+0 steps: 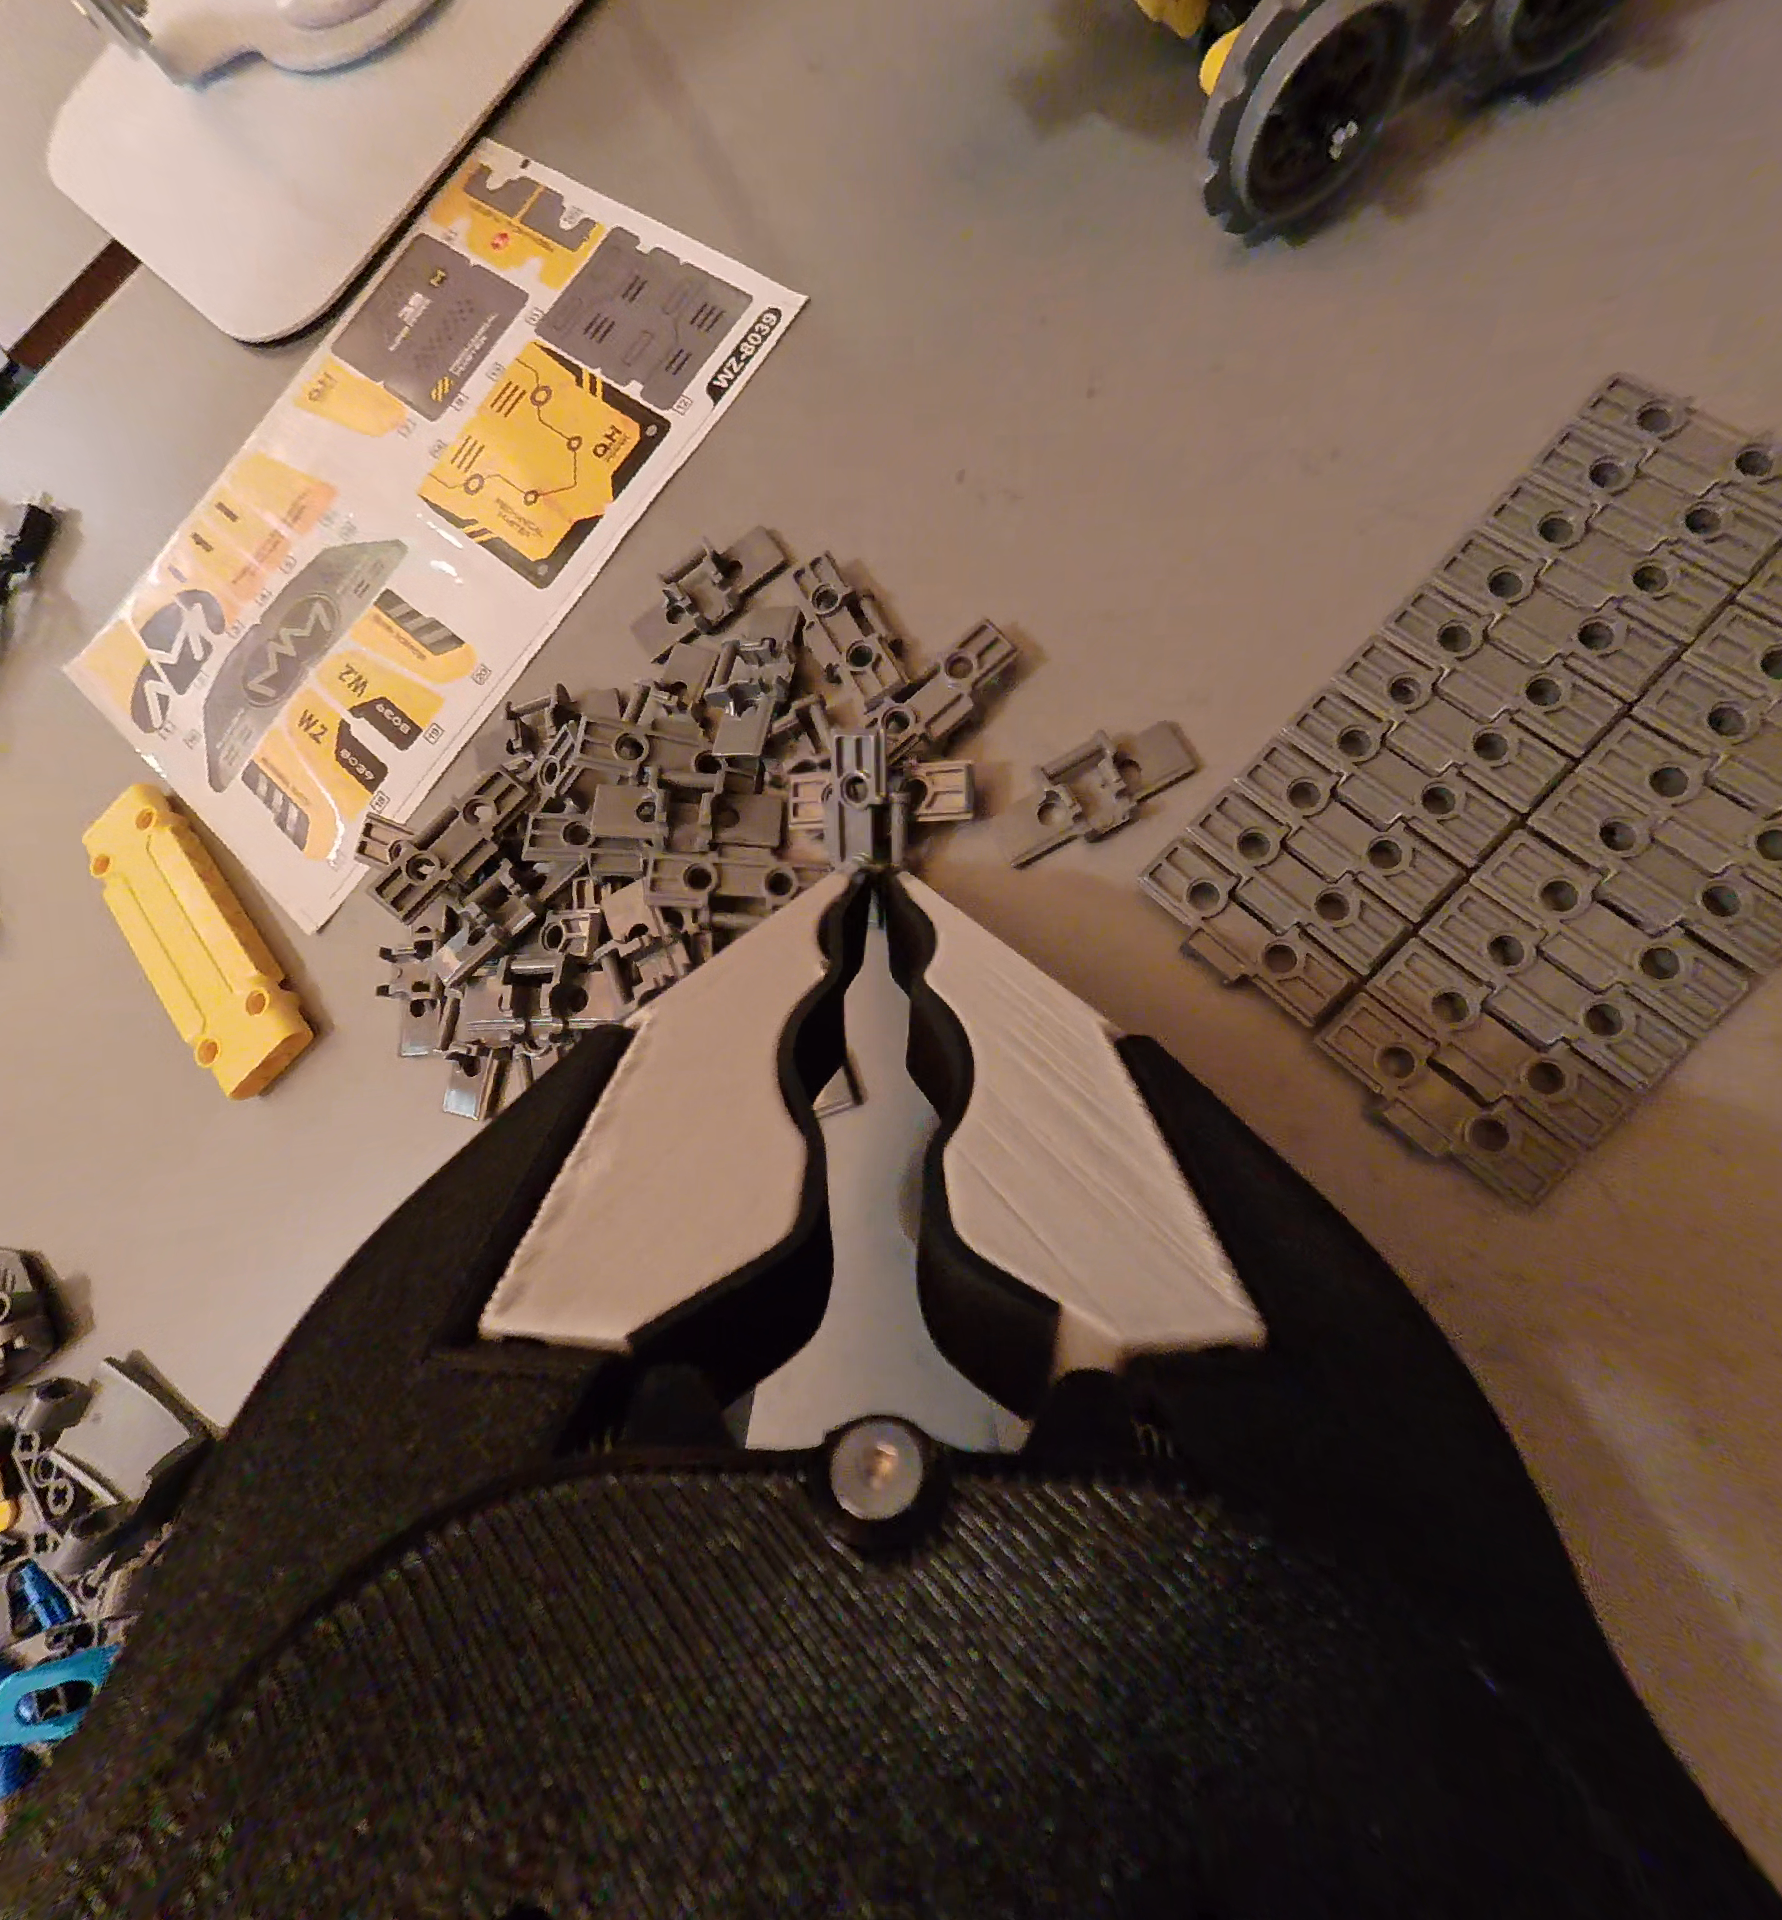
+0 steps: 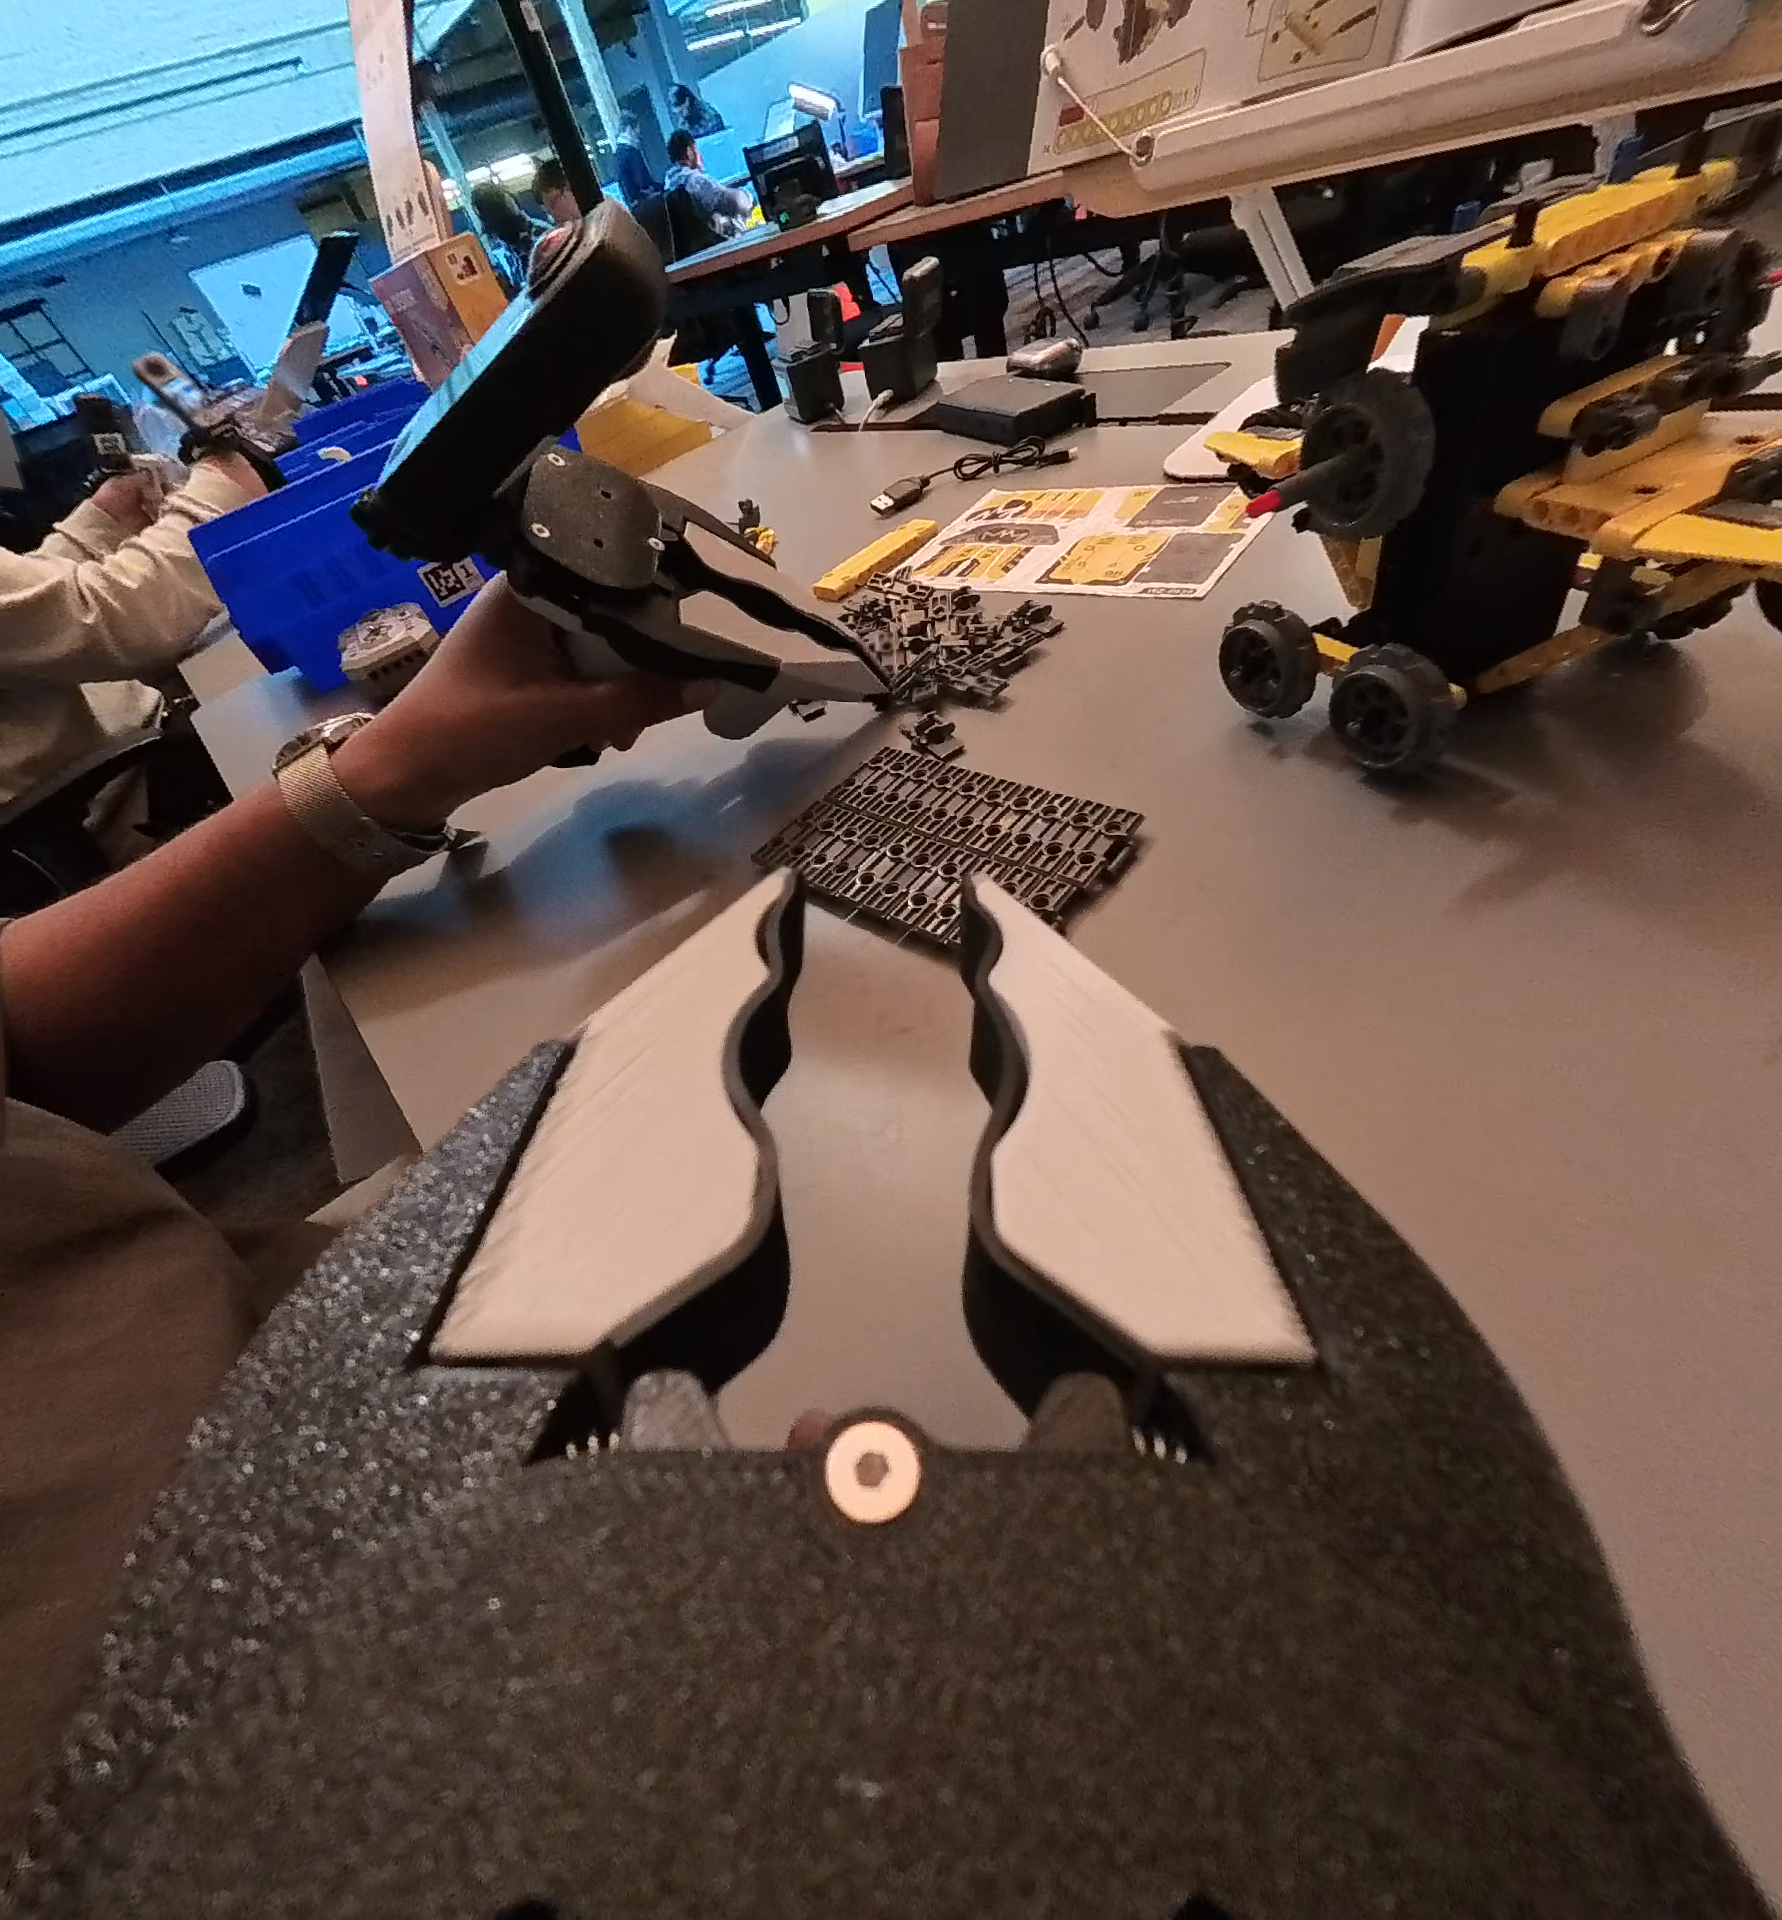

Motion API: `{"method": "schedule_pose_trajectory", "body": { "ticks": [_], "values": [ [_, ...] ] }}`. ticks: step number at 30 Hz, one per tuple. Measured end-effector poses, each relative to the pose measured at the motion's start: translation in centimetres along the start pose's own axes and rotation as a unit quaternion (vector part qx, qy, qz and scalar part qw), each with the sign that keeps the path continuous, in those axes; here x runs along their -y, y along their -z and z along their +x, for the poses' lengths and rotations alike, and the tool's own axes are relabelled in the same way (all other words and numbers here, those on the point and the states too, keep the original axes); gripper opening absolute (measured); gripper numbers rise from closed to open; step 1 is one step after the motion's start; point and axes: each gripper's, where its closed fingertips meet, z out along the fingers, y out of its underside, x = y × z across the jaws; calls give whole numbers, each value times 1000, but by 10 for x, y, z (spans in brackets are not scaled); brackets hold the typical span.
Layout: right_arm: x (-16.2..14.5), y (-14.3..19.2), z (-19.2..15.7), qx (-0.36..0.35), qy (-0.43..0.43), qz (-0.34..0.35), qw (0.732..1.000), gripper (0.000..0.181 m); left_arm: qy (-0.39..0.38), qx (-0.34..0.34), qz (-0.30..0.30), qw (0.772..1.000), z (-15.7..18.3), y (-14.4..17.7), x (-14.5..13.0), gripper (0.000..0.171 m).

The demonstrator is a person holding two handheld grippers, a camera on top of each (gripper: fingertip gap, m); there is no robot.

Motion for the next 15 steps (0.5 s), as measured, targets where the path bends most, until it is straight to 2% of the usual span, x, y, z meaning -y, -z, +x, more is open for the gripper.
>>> {"method": "schedule_pose_trajectory", "body": {
  "ticks": [6, 10, 13, 15],
  "values": [
    [5, 5, 2, 2, -12, 19, 1000, 30, 4, 6, 34, 999, -1, 15, 10, 0],
    [4, 5, 3, 1, -14, 17, 1000, 31, 20, -20, 68, 997, 7, 30, 19, 0],
    [2, 3, 1, 1, -9, 11, 1000, 31, 15, -28, 62, 998, 8, 27, 18, 0],
    [2, 2, 0, 2, -7, 9, 1000, 31, 11, -23, 38, 999, 5, 16, 12, 28]
  ]
}}
